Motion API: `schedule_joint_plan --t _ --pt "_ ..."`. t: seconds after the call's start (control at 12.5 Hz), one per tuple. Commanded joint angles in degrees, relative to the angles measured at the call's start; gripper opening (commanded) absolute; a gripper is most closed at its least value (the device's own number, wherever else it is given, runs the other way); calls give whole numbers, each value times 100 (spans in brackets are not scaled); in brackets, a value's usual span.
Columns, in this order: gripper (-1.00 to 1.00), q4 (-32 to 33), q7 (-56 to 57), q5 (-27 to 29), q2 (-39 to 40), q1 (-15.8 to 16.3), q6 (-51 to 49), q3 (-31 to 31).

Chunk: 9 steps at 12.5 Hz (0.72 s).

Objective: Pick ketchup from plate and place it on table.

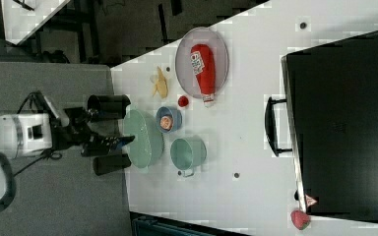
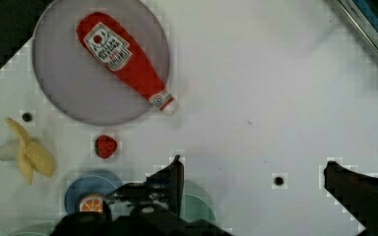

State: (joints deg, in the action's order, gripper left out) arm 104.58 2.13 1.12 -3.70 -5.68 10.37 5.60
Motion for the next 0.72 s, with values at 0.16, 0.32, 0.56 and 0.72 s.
schedule_joint_plan --t 0.16,0.32,0.56,0.72 --pt "100 85 204 21 844 105 446 128" --pt "100 75 947 19 1224 149 770 159" --pt "100 52 2121 -4 1802 167 1339 155" --pt "100 -12 2721 -80 2185 170 1801 155"
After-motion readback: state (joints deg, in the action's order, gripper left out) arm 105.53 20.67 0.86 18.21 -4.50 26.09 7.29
